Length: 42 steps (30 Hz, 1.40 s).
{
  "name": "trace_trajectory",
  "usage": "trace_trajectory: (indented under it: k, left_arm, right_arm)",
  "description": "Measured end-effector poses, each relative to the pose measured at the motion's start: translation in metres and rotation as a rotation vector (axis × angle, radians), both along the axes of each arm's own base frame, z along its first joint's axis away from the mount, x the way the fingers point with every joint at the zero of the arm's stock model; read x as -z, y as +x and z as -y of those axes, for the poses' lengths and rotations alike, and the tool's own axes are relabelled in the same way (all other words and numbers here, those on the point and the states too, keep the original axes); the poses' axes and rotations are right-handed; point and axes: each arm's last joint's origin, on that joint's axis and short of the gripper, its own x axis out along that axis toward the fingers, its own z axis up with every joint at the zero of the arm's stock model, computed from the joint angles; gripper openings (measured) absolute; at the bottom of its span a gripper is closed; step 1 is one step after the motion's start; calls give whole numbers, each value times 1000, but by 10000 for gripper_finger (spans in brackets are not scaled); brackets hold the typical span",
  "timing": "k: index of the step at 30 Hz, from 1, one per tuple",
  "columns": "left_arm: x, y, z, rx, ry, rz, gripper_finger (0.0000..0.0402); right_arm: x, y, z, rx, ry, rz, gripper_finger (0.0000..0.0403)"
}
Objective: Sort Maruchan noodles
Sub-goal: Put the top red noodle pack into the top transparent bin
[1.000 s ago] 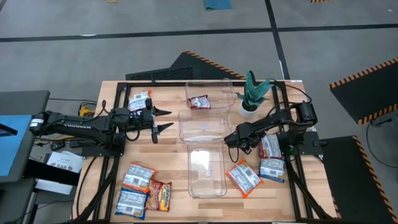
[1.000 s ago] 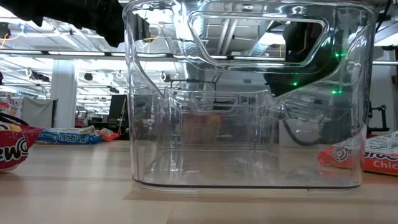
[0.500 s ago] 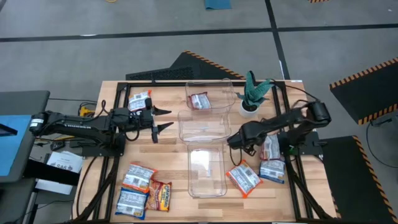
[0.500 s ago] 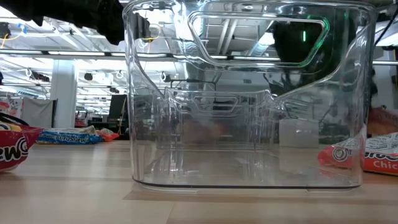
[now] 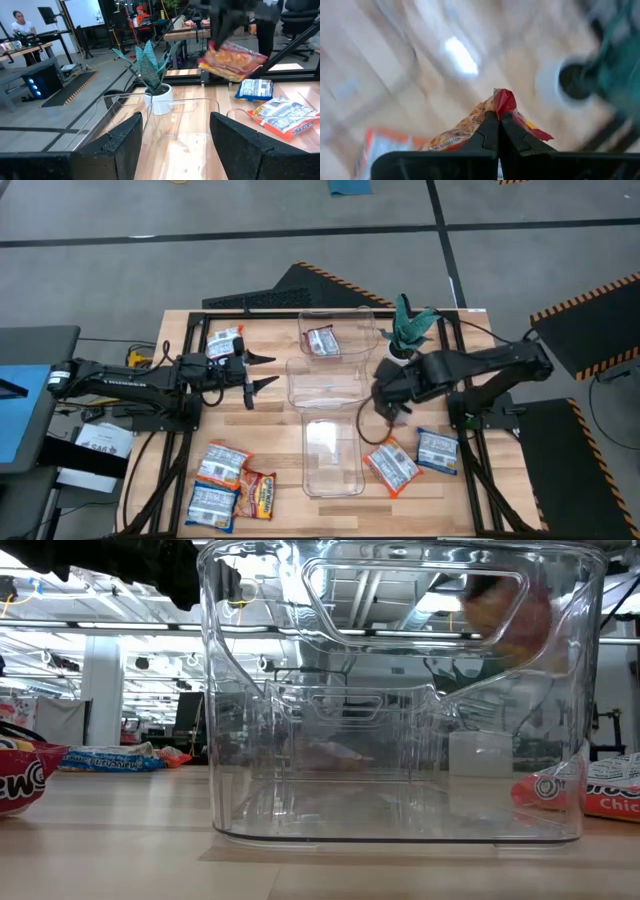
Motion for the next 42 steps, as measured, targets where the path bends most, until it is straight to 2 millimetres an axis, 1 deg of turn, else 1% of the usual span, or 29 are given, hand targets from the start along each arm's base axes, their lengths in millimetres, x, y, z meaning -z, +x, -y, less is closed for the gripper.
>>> trace_trajectory:
  k: [2,4,8,13,17,20,25,30,34,37,42]
  left_arm:
    - [0,0,0,0,9,-2,217]
    - [-1,0,0,0,9,6,217]
    - [-2,0,0,0,9,17,217]
    - [-2,0,0,0,10,18,217]
    - [-2,0,0,0,10,19,217]
    - [-3,0,0,0,10,22,217]
    - [-2,0,0,0,10,21,217]
    - [-3,0,0,0,10,22,217]
    - [-3,0,0,0,10,24,217]
    - [-3,0,0,0,10,26,217]
    - [-3,0,0,0,10,26,217]
  right_arm:
    - [-12,13,7,-41,-33,117,17]
    - [-20,28,18,-73,-70,211,17]
    - [-33,50,52,-75,-144,307,17]
    - [-36,78,98,-45,-223,274,17]
    - [-31,97,135,-3,-256,214,17]
    - [-17,107,161,33,-257,136,17]
    - [9,114,191,94,-253,19,17]
    - [33,118,212,133,-269,-90,17]
    - [48,117,222,144,-242,-160,17]
    - [50,114,222,131,-200,-181,20]
    - [48,115,215,100,-160,-174,65]
